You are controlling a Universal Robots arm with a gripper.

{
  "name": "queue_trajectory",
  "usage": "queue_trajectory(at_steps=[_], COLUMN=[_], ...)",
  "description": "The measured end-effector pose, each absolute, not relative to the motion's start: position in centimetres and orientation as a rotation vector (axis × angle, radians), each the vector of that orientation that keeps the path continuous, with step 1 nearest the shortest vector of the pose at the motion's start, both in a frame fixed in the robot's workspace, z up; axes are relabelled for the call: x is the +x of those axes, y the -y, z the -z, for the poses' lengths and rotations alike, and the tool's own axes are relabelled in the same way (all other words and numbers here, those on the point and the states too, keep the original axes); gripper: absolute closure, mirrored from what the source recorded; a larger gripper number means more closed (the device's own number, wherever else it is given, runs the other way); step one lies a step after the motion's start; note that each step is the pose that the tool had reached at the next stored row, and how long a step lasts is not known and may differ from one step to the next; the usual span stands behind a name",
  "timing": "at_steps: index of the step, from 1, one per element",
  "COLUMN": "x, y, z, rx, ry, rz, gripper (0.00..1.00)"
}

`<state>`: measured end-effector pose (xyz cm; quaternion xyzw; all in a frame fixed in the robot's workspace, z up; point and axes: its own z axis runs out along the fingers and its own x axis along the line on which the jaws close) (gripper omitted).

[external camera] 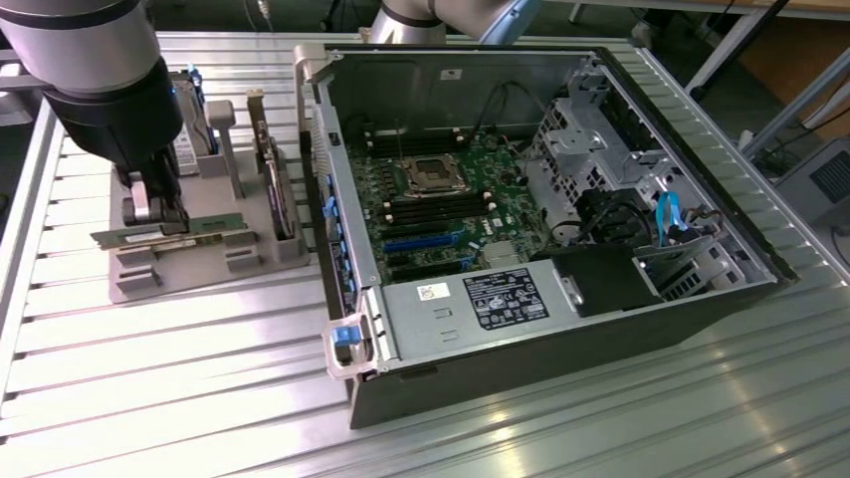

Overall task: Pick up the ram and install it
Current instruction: 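Pick up the ram and move it above insertion slot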

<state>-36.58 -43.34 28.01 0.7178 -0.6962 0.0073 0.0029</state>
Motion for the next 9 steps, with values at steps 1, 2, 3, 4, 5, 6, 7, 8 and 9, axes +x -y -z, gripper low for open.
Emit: queue_trajectory(at_steps=[1, 2, 3, 4, 5, 6, 7, 8, 9], x=[-36.58, -36.58, -36.58, -36.58, -36.58, -36.58, -36.58, -36.58, -36.58], y=[43.34, 43.34, 43.34, 43.34, 43.34, 43.34, 43.34, 43.34, 43.34], z=[-28.05, -28.15, -28.19, -28.25, -28.30, -28.34, -28.36, -28.38, -28.41], rx=[2.251, 2.251, 2.251, 2.251, 2.251, 2.250, 2.251, 2.251, 2.250], ry=[2.183, 2.183, 2.183, 2.183, 2.183, 2.183, 2.183, 2.183, 2.183], rz=[-0.023, -0.023, -0.023, -0.023, -0.023, -0.023, -0.023, -0.024, -0.024], gripper=[0.87, 0.87, 0.87, 0.87, 0.87, 0.87, 0.87, 0.87, 0.87])
